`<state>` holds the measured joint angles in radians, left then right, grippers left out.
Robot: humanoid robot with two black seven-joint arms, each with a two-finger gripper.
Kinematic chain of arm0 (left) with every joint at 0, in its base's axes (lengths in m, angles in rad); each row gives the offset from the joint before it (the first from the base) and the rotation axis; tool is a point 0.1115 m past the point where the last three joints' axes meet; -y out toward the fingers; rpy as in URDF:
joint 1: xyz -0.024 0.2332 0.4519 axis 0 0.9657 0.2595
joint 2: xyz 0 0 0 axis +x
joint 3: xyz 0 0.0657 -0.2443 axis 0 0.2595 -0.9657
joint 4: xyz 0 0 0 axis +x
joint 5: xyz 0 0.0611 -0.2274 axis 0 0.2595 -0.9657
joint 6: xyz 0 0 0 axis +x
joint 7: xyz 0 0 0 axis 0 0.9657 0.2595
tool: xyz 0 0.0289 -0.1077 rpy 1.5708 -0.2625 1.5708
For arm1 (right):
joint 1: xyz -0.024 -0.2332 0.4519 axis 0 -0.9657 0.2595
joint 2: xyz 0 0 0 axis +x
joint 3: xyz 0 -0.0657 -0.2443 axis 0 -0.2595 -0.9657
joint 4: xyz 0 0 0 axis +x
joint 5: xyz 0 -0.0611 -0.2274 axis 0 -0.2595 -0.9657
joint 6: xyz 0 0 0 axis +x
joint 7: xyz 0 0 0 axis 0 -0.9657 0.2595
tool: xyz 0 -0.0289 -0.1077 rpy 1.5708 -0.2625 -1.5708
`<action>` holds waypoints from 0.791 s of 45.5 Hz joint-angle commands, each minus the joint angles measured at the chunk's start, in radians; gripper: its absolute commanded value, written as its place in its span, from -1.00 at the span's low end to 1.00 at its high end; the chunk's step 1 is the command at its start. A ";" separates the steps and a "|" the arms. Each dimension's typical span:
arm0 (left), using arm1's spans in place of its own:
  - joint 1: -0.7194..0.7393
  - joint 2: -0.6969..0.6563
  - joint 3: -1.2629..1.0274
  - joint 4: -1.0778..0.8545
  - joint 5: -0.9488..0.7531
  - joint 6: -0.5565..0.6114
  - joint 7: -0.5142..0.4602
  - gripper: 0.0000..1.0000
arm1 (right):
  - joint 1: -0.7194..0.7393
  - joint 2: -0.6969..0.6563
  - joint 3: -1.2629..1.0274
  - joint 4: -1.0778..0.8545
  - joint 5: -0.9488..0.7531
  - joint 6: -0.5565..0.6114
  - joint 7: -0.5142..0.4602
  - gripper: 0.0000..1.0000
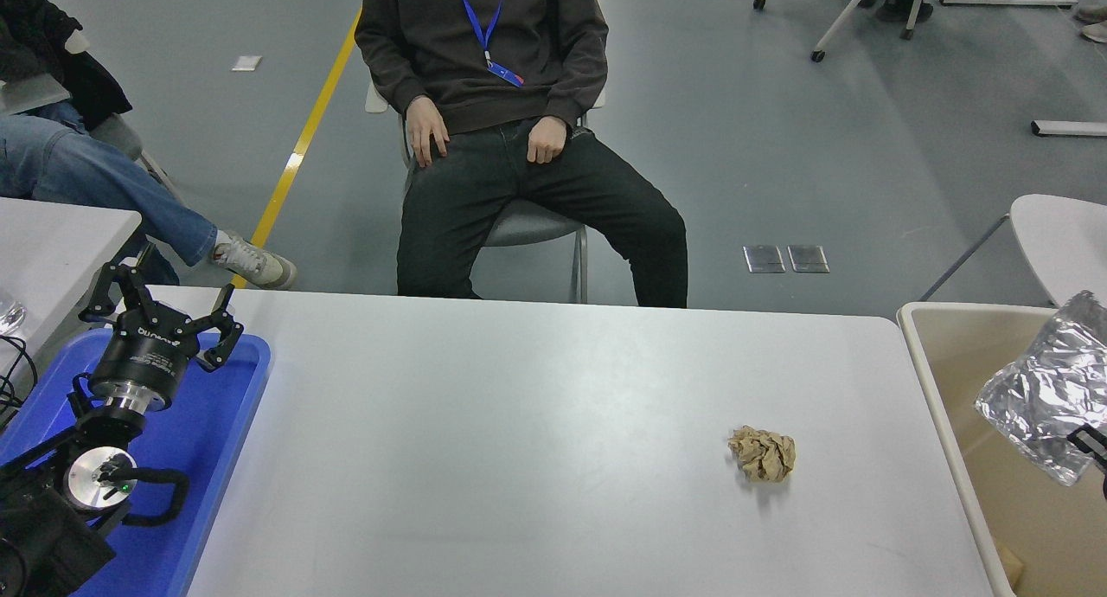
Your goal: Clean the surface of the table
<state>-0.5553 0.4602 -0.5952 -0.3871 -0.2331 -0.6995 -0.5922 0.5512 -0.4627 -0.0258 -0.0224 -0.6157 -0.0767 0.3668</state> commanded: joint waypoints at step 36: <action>0.000 0.000 0.000 0.000 0.000 0.000 0.000 1.00 | 0.006 0.007 -0.020 -0.082 0.235 -0.035 0.000 0.95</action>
<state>-0.5553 0.4602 -0.5952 -0.3869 -0.2331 -0.6995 -0.5923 0.5495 -0.4522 -0.0532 -0.0880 -0.4273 -0.1078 0.3667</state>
